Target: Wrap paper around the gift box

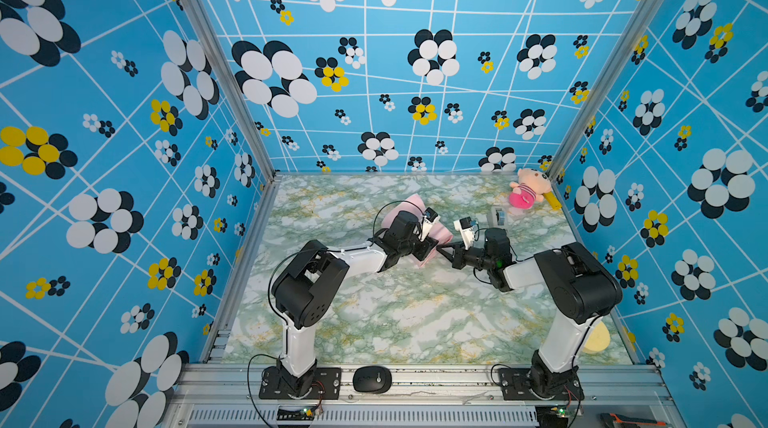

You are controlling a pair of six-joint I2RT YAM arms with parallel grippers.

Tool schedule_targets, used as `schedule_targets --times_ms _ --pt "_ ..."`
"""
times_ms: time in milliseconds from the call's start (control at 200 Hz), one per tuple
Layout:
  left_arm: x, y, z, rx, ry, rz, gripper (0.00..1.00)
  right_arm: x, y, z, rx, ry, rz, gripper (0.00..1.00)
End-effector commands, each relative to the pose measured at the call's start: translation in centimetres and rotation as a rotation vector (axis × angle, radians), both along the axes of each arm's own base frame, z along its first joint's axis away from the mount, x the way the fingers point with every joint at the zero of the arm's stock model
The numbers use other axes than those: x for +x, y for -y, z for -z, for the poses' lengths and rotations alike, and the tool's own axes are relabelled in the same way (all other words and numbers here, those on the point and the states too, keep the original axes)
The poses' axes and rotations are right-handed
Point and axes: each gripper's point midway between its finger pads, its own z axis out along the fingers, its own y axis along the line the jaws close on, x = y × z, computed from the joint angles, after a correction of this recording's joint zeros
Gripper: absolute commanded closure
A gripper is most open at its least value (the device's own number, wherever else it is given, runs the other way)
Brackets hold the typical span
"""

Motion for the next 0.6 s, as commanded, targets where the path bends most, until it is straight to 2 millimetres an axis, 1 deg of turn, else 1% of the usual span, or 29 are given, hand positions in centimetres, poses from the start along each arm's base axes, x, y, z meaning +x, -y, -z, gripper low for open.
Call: schedule_targets --times_ms 0,75,240,325,465,595 --pt "-0.9 -1.3 4.0 0.079 -0.108 -0.020 0.55 0.7 -0.3 -0.6 -0.001 0.009 0.008 1.00" --pt "-1.0 -1.4 4.2 0.084 -0.111 -0.021 0.55 0.7 -0.2 -0.6 0.000 -0.001 0.013 0.98" --pt "-1.1 -1.7 4.5 0.095 -0.112 -0.022 0.54 0.6 0.0 -0.4 -0.007 -0.034 0.028 0.83" --pt "-1.1 -1.7 4.5 0.097 -0.109 -0.023 0.54 0.5 0.1 -0.1 -0.016 -0.054 0.035 0.78" --pt "-1.0 -1.7 4.5 0.098 -0.106 -0.022 0.54 0.4 0.3 0.3 -0.024 -0.077 0.044 0.76" --pt "-1.0 -1.7 4.5 0.100 -0.106 -0.021 0.54 0.5 0.2 0.3 -0.019 -0.088 0.049 0.74"
